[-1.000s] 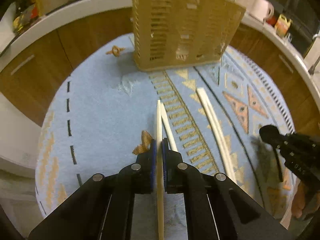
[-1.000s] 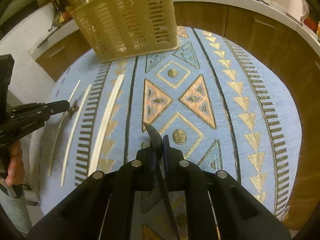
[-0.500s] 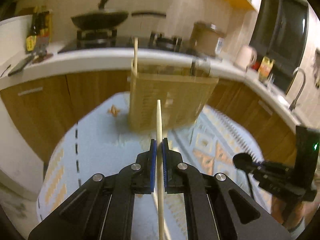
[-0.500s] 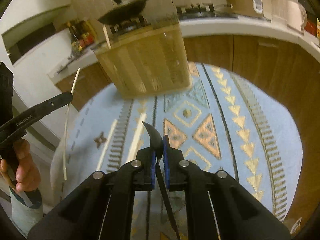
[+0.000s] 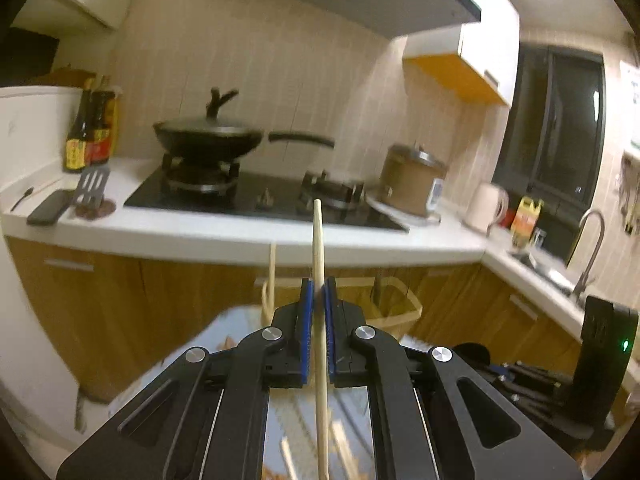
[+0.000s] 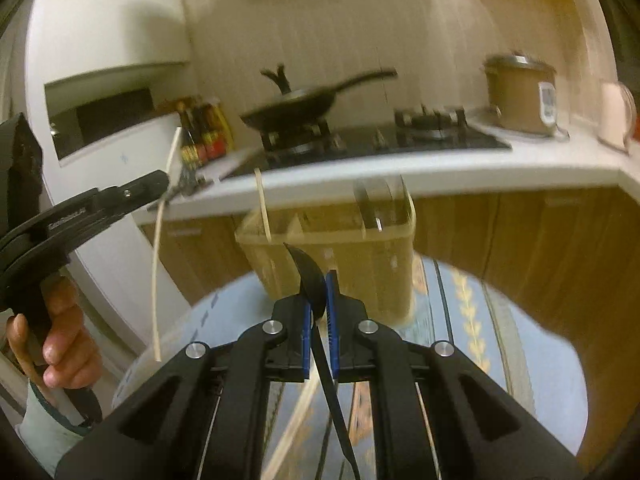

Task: Organize utensils
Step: 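Lift the chopstick and black spoon with both tools above the caddy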

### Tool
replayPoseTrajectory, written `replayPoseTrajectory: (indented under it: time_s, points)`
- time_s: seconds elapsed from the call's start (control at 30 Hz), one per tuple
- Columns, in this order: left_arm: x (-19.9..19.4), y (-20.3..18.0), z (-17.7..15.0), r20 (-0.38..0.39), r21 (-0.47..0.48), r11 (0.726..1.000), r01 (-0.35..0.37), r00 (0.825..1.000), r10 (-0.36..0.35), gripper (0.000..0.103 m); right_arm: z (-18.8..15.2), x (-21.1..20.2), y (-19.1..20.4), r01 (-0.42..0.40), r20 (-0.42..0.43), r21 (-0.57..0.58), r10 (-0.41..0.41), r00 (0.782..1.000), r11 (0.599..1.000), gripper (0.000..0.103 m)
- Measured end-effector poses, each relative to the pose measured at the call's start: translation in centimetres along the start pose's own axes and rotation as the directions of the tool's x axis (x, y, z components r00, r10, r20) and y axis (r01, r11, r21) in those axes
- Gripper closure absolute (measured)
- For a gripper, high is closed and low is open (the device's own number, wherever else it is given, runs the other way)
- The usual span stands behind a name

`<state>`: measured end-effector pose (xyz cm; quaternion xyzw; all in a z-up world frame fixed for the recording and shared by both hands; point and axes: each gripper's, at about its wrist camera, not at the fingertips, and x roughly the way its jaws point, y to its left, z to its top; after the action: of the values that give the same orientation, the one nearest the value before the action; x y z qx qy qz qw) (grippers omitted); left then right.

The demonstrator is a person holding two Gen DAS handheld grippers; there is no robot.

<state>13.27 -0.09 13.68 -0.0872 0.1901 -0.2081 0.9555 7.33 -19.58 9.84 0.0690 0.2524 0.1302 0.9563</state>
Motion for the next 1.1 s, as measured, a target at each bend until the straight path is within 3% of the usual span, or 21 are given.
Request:
replayPoseTrajectory:
  time_s: [0.23, 0.33, 0.53, 0.9, 1.1]
  points:
    - [2.1, -0.3, 4.2, 0.125, 0.000, 1.000, -0.003, 0.992, 0.003, 0.099, 5.6, 2.1, -1.9, -0.127, 0.118, 0.037, 0.122, 0.985, 0.991, 0.098]
    - [3.5, -0.2, 5.6, 0.154, 0.004, 1.000, -0.027, 0.988, 0.026, 0.099, 7.8, 3.2, -3.5, -0.183, 0.173, 0.068, 0.169, 0.970, 0.981, 0.098]
    - [6.7, 1.4, 6.8, 0.179, -0.029, 1.000, 0.004, 0.984, 0.002, 0.099, 11.0, 6.2, -5.7, -0.263, 0.237, 0.078, 0.238, 0.942, 0.962, 0.098]
    - [12.0, 4.2, 5.9, 0.194, -0.106, 0.994, 0.016, 0.981, 0.005, 0.099, 10.5, 11.2, -7.4, -0.287, 0.213, 0.024, 0.276, 0.937, 0.958, 0.098]
    - [12.7, 3.7, 5.0, 0.218, -0.084, 0.996, -0.041, 0.974, 0.059, 0.099, 9.7, 11.8, -7.8, -0.288, 0.217, 0.019, 0.277, 0.936, 0.958, 0.098]
